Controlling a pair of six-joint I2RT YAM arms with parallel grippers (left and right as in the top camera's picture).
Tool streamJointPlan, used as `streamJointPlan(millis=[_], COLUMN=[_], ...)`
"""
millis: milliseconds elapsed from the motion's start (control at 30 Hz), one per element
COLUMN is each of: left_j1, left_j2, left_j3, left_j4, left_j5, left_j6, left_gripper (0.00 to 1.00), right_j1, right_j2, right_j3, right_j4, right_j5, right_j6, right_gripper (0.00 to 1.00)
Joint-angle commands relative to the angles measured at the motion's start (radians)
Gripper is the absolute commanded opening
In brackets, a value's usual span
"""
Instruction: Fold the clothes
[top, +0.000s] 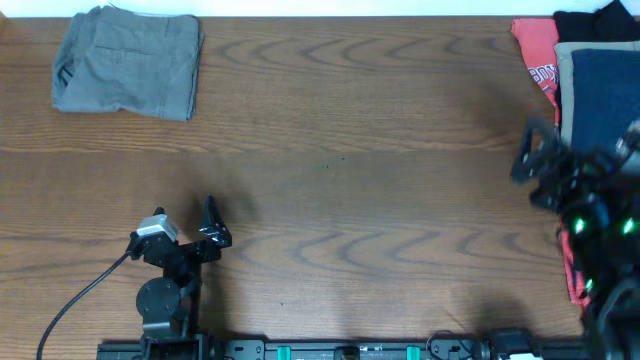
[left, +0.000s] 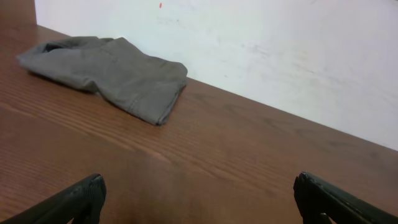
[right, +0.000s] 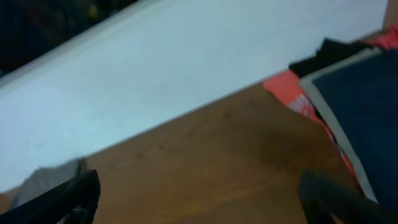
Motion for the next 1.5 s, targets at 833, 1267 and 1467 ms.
streamJointPlan(millis=[833,1267,1467], left_j1=[-0.004,-0.004,-0.004], left_j2=[-0.006,-0.006,-0.006], left_j3=[-0.015,-0.015,-0.015], left_j4=[-0.041,-0.041,-0.041], left_j5=[-0.035,-0.035,-0.035], left_j6=[0.013,0.013,0.013], left_gripper=[0.98,0.98,0.98], right_j1=[0.001,-0.079,-0.143], right_j2=[-0.717,-0.718,-0.718], right_j3=[-1.039,-1.152,-1.152], right_j4=[0.626,0.687,0.678], right_j5=[-0.152,-0.124,-0.116], right_j6=[-0.334,-0.356,-0.356], right_gripper=[0.99,0.99,0.99])
